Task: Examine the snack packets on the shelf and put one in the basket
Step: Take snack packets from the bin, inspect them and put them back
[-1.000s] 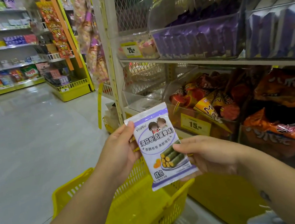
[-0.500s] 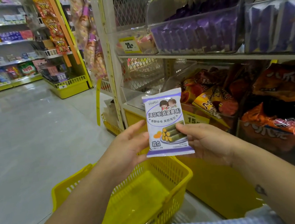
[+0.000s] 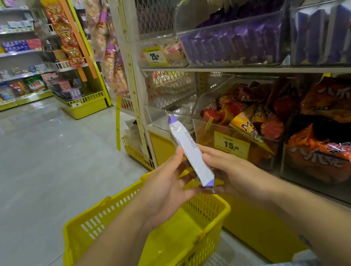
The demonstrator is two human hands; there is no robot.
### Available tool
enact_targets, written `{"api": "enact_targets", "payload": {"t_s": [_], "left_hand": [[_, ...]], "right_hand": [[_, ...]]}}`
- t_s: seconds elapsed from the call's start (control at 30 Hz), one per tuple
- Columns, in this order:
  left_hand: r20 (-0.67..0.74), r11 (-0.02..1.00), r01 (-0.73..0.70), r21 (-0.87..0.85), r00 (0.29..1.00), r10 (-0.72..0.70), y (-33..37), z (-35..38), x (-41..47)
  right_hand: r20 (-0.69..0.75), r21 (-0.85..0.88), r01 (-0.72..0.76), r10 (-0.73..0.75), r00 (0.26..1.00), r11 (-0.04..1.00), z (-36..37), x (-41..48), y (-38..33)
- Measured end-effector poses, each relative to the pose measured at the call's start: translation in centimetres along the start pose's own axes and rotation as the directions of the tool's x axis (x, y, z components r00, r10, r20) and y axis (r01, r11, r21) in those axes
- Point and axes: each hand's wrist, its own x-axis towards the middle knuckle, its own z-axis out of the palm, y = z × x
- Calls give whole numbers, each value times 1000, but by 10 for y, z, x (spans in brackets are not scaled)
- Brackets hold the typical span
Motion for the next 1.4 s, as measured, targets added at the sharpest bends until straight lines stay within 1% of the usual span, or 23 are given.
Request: {"api": "enact_targets", "payload": {"t_s": [0.17, 0.33, 0.47, 0.53, 0.67, 0.73, 0.83, 0.9, 0.97, 1.03, 1.1, 1.2, 1.3, 1.4], "left_hand": [[30, 1000, -9, 5, 1000, 9, 0, -5, -1], [49, 996, -52, 76, 998, 48, 2, -6, -4], [103, 988, -73, 132, 993, 60, 1, -6, -5], [101, 982, -83, 169, 993, 67, 1, -7, -4], [56, 953, -127, 274, 992, 116, 2, -9, -3], [38, 950, -154, 272, 988, 150, 1, -10, -2], [-48, 960, -176, 218, 981, 191, -1, -12, 1], [-105, 971, -171, 165, 976, 190, -1, -15, 4], [-119, 980, -185, 76, 974, 194, 0, -19, 6], [-104, 981, -191, 9, 976, 191, 2, -22, 7], [-103, 985, -171, -17, 980, 168, 3, -24, 9], [-120, 989, -135, -53, 984, 128, 2, -26, 10], [-103, 988, -117, -98, 989, 107, 3, -28, 9], [-114, 981, -104, -165, 990, 86, 7, -31, 10]], "right_hand": [[-5, -3, -23, 23, 1000, 1000, -1, -1, 0], [-47, -38, 22, -24, 999, 999, -7, 0, 0], [-52, -139, 44, -52, 997, 989, -9, -2, 3], [-106, -181, 51, -71, 992, 982, -9, -2, 5], [-241, -348, 112, -204, 949, 931, -9, 1, 4], [-264, -402, 162, -284, 922, 901, -7, 2, 4], [-264, -477, 247, -406, 875, 843, -2, 1, 4], [-243, -587, 270, -484, 840, 763, 2, -1, 1], [-177, -633, 301, -512, 841, 713, 8, -4, -2], [-87, -582, 348, -482, 872, 735, 14, -9, -4], [-28, -513, 368, -444, 896, 775, 19, -11, -4], [0, -439, 366, -408, 913, 820, 22, -13, -6], [57, -339, 373, -376, 925, 864, 18, -15, -9], [87, -247, 327, -315, 945, 912, 13, -15, -7]]}}
